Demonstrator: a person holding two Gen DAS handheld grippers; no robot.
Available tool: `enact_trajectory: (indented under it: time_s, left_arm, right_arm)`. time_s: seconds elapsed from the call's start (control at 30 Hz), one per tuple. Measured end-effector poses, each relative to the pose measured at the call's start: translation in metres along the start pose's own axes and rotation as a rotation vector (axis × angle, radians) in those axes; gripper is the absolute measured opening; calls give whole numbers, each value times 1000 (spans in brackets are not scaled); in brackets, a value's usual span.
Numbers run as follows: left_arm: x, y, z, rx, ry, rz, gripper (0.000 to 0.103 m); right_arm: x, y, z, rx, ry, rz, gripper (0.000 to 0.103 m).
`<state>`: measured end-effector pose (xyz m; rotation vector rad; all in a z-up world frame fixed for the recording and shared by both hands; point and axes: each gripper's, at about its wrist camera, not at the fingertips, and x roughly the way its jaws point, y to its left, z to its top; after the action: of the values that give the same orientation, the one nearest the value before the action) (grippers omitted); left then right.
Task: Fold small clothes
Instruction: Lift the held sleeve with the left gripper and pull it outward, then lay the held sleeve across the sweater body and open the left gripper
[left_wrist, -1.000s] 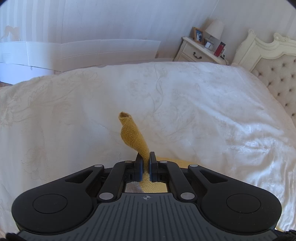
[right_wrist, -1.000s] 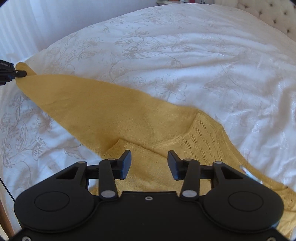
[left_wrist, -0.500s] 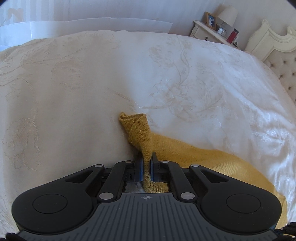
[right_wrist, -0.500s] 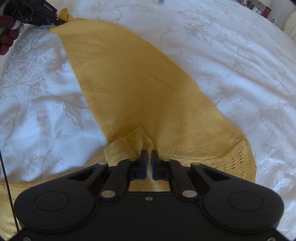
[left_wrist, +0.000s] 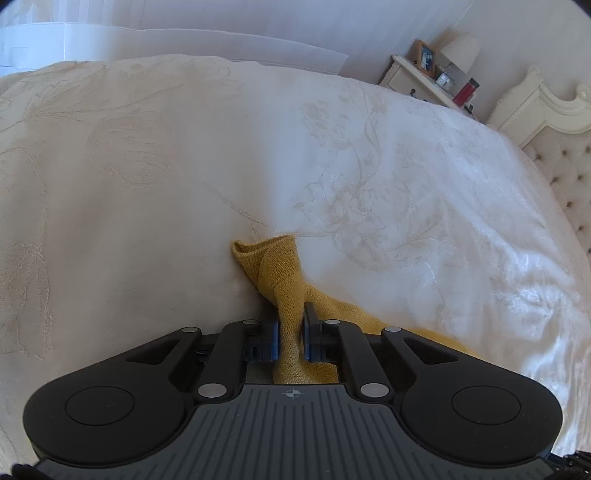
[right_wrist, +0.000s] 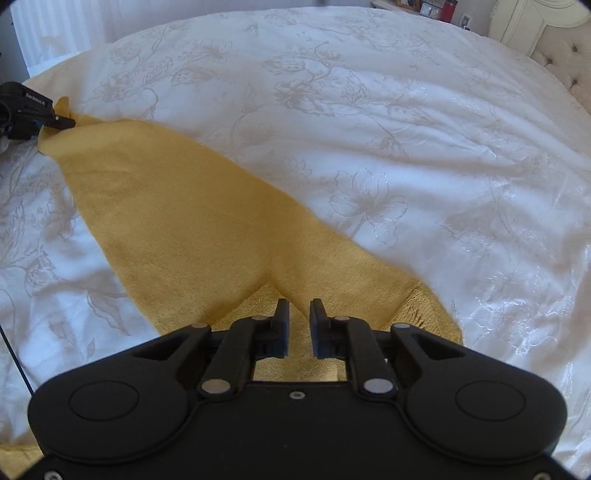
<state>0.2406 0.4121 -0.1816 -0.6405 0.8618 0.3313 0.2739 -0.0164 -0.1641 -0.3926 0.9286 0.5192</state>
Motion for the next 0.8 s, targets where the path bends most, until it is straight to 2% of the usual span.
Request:
enact_trajectory:
  time_s: [0.03,0.07,0.2,0.33,0.47,0.6,0.67,0.8]
  left_arm:
    - [-2,1,0,-7,-16,-8,11]
    - [-5,0,-1,-7,-31,-2,8]
    - [-27,-11,-3,18,-104,23,7]
    - [-65,-41,-4,97,-184,-9,7]
    - [-113,-97,-13,259,-267,-83,7]
    - [-163,-169,-36,429,-338,-184,7]
    - [-182,-210,-56,504,-353,-250,7]
    - [-200,-281,-107,611,-330,-380,7]
  right_arm:
    - [-8,0,-1,32,-15,5,31]
    - [-15,1,-2,60,-25,13,32]
    - [-42,4,-18,188,-46,45,32]
    - [-63,8,-48,294,-43,62,32]
    - [-84,7,-86,383,-40,63,32]
    - [-105,-4,-133,482,-47,76,32]
    - [-115,-11,-154,511,-51,71,33]
    - [-143,-29,-198,581,-72,66,33]
